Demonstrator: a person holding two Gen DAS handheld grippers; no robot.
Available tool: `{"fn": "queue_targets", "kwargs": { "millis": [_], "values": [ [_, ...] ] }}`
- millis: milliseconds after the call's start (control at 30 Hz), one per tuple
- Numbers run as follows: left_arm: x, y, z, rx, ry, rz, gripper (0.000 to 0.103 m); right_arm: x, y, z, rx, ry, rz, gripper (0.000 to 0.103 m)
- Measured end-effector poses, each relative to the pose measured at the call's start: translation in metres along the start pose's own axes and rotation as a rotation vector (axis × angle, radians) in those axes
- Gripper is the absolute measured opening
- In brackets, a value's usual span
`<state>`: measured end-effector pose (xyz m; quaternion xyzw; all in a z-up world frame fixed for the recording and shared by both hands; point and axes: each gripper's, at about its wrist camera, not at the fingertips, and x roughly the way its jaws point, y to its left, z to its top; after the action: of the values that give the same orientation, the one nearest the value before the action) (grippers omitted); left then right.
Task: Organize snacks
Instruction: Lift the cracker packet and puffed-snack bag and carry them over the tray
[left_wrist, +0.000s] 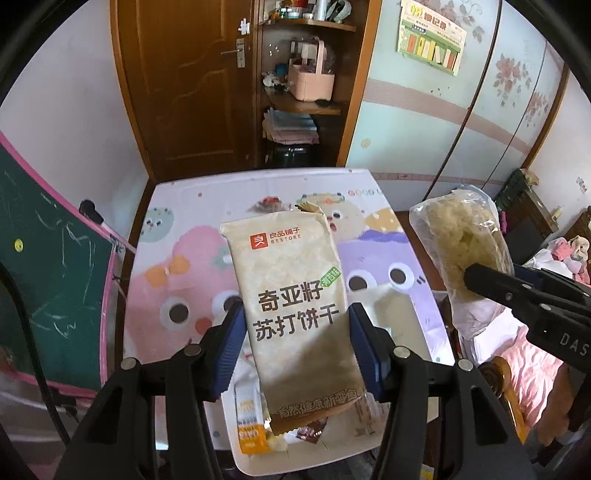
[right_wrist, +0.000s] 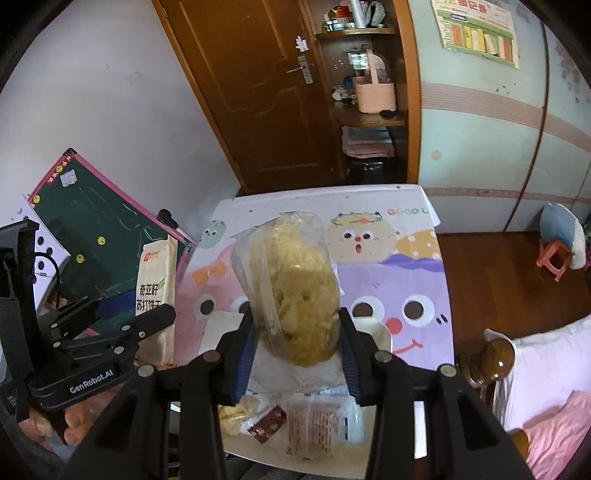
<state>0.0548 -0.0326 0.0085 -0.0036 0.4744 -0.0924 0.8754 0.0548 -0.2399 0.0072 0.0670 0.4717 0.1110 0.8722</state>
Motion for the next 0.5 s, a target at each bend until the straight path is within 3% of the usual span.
{"fn": "queue_targets", "kwargs": {
  "millis": [500],
  "values": [
    [0.048, -0.015, -0.045, 0.005, 0.089, 0.029, 0.054, 0.039, 0.010, -0.060, -0.033, 0.110, -0.083, 0.041]
  ]
}}
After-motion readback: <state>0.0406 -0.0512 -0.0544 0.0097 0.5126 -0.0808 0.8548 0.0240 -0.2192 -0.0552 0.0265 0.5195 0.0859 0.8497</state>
